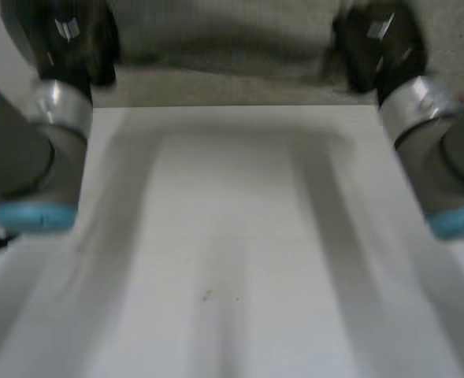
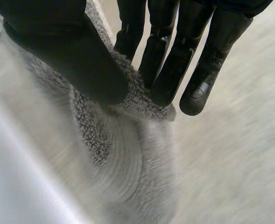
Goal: Fold the laundry
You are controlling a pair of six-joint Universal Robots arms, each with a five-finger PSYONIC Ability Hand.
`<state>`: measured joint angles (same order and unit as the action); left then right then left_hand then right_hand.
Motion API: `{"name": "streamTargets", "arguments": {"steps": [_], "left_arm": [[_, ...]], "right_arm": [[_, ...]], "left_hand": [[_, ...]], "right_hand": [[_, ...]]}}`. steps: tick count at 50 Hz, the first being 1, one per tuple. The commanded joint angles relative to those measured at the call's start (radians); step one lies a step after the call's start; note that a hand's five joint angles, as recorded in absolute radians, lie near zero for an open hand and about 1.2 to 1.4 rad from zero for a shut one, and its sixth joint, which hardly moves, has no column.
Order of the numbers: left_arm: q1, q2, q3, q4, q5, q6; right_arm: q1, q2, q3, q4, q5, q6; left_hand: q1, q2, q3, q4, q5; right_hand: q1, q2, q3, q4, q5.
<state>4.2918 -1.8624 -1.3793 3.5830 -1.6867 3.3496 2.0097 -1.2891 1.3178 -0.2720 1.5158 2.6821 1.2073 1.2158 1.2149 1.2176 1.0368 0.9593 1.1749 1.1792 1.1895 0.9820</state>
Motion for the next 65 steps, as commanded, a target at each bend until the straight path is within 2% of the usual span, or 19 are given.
{"name": "streamTargets", "arguments": {"steps": [1,3,6,12,17,18,19,20,21,22,30,36,50,56,59,61,65], "left_arm": [[0.008,-0.029,-0.368,-0.012,0.097,0.007],[0.006,-0.099,-0.453,-0.021,0.102,0.01],[0.006,-0.121,-0.483,-0.03,0.102,0.007],[0.009,-0.119,-0.558,-0.173,0.104,0.008],[0.006,-0.053,-0.575,-0.297,0.107,0.007],[0.005,-0.017,-0.58,-0.332,0.11,0.007],[0.003,0.023,-0.58,-0.361,0.113,0.005],[0.003,0.023,-0.58,-0.362,0.113,0.005],[0.0,0.07,-0.578,-0.378,0.113,0.005],[-0.001,0.113,-0.574,-0.389,0.113,0.007],[-0.004,0.223,-0.5,-0.378,0.114,0.007],[-0.003,0.195,-0.435,-0.369,0.114,0.005],[0.011,-0.19,-0.166,-0.34,0.114,0.011],[0.016,-0.271,-0.116,-0.351,0.117,0.011],[0.017,-0.291,-0.11,-0.351,0.145,0.011],[0.017,-0.303,-0.11,-0.346,0.206,0.011],[0.019,-0.32,-0.107,-0.343,0.263,0.011]], "right_arm": [[0.044,0.14,0.13,0.214,-0.023,-0.12],[0.057,0.206,0.155,0.224,-0.025,-0.125],[0.057,0.247,0.173,0.227,-0.023,-0.122],[0.055,0.241,0.196,0.232,-0.016,-0.122],[0.055,0.195,0.213,0.232,-0.014,-0.12],[0.055,0.18,0.224,0.232,-0.016,-0.119],[0.055,0.168,0.236,0.232,-0.017,-0.119],[0.055,0.168,0.236,0.232,-0.017,-0.119],[0.055,0.157,0.247,0.232,-0.02,-0.12],[0.055,0.151,0.257,0.232,-0.023,-0.12],[0.061,0.145,0.29,0.22,-0.022,-0.119],[0.063,0.148,0.291,0.22,-0.022,-0.119],[0.055,0.145,0.304,0.221,-0.025,-0.119],[0.055,0.142,0.304,0.223,-0.025,-0.12],[0.055,0.14,0.304,0.223,-0.025,-0.12],[0.055,0.136,0.304,0.223,-0.026,-0.12],[0.055,0.136,0.304,0.223,-0.025,-0.12]], "left_hand": [[0.189,0.18,0.181,0.179,0.185],[0.189,0.18,0.181,0.179,0.185],[0.189,0.18,0.181,0.179,0.185],[0.189,0.18,0.181,0.179,0.185],[0.189,0.18,0.181,0.179,0.185],[0.143,0.134,0.135,0.133,0.139],[-0.081,-0.09,-0.089,-0.092,-0.085],[-0.084,-0.092,-0.091,-0.094,-0.088],[-0.438,-0.447,-0.446,-0.449,-0.442],[-0.698,-0.706,-0.705,-0.708,-0.702],[-0.811,-0.82,-0.819,-0.822,-0.815],[-0.812,-0.82,-0.819,-0.822,-0.816],[-0.783,-0.791,-0.79,-0.793,-0.787],[-0.733,-0.741,-0.74,-0.743,-0.737],[-0.709,-0.718,-0.717,-0.719,-0.713],[-0.651,-0.659,-0.658,-0.661,-0.655],[-0.63,-0.638,-0.637,-0.64,-0.634]], "right_hand": [[0.437,0.221,0.217,0.207,0.24],[0.437,0.221,0.217,0.207,0.24],[0.437,0.221,0.217,0.207,0.24],[0.437,0.221,0.217,0.207,0.24],[0.437,0.221,0.217,0.207,0.24],[0.437,0.221,0.217,0.207,0.24],[0.437,0.221,0.217,0.207,0.24],[0.437,0.221,0.217,0.207,0.24],[0.437,0.221,0.217,0.207,0.24],[0.437,0.221,0.217,0.207,0.24],[0.437,0.221,0.217,0.207,0.24],[0.437,0.221,0.217,0.207,0.24],[0.437,0.221,0.217,0.207,0.24],[0.437,0.221,0.217,0.207,0.24],[0.437,0.221,0.217,0.207,0.24],[0.437,0.221,0.217,0.207,0.24],[0.437,0.221,0.217,0.207,0.24]]}}
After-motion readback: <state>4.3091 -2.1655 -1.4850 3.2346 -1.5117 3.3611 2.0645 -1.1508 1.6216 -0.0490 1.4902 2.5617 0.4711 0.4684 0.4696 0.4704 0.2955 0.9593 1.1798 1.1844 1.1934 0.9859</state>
